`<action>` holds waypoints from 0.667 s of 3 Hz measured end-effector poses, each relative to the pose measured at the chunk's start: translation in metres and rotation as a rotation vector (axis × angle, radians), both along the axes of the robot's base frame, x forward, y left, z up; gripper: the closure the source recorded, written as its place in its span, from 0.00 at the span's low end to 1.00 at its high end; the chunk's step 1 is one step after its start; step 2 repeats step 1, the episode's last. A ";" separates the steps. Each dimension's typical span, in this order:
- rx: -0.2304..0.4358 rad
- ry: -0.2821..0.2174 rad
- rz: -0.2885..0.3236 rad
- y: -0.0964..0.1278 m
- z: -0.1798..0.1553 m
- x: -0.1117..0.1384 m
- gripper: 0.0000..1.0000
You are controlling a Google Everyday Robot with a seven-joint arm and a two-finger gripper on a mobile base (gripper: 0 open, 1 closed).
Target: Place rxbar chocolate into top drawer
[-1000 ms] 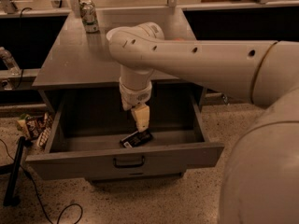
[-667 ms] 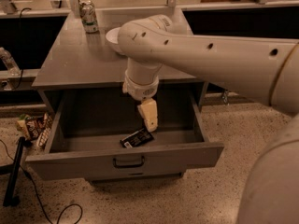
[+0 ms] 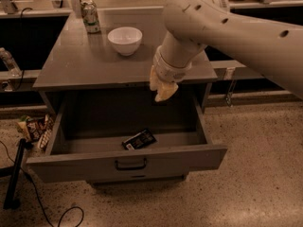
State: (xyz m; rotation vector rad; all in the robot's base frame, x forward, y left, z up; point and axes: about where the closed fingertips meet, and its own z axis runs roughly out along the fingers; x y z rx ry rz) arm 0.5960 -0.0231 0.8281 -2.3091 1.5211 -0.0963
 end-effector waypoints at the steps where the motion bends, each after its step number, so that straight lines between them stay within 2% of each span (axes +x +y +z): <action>1: 0.000 0.002 0.001 0.001 0.000 -0.001 0.62; 2: 0.000 0.002 0.001 0.001 0.000 -0.001 0.62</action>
Offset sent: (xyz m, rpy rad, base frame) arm 0.0000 0.0000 0.0000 0.0000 0.0000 0.0000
